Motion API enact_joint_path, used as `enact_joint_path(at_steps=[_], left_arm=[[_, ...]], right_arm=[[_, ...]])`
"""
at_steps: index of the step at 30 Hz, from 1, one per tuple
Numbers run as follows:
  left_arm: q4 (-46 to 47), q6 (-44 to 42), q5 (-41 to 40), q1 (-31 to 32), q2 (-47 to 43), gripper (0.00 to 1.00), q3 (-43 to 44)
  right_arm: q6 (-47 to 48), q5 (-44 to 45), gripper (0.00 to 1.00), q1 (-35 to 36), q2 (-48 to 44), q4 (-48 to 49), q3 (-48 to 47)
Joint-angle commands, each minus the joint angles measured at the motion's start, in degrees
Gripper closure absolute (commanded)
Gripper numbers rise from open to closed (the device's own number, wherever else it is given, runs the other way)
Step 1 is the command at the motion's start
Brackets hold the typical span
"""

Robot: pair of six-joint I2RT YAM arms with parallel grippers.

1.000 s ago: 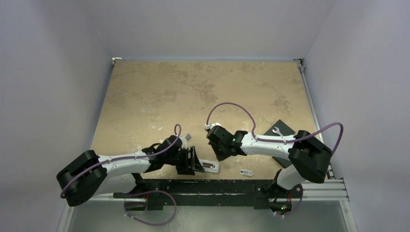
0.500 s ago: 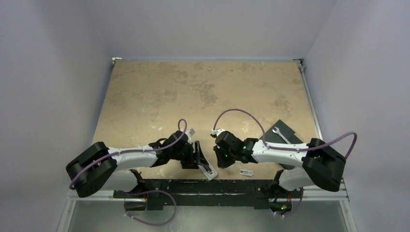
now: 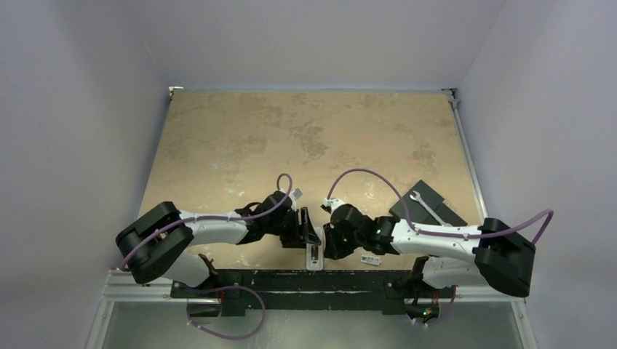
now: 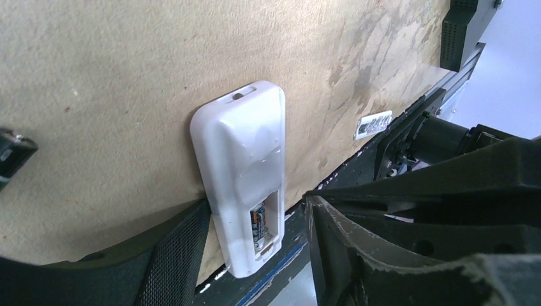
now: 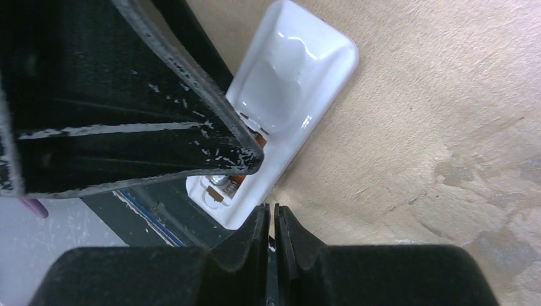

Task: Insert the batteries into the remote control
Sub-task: Adjust the remote control at the center of the board.

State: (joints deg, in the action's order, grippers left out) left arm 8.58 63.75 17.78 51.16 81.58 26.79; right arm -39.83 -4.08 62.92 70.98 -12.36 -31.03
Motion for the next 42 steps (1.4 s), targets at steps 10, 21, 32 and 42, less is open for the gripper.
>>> enact_joint_path(at_steps=[10, 21, 32, 42], left_arm=[[-22.1, -9.4, -10.5, 0.82, 1.8, 0.44, 8.17], [-32.83, -8.17, -16.48, 7.64, 0.21, 0.44, 15.31], [-37.97, -6.87, -21.75, 12.39, 1.84, 0.45, 21.25], [-36.94, -6.74, -22.63, 14.03, 6.5, 0.45, 22.59]], right_arm=[[-3.44, 6.72, 0.77, 0.19, -10.67, -6.53, 0.92], [-3.73, 7.59, 0.77, 0.19, -13.68, -8.57, 1.31], [-3.76, 7.68, 0.77, 0.19, -14.8, -8.65, 2.13], [-3.85, 8.01, 0.77, 0.19, -15.3, -9.09, 2.37]])
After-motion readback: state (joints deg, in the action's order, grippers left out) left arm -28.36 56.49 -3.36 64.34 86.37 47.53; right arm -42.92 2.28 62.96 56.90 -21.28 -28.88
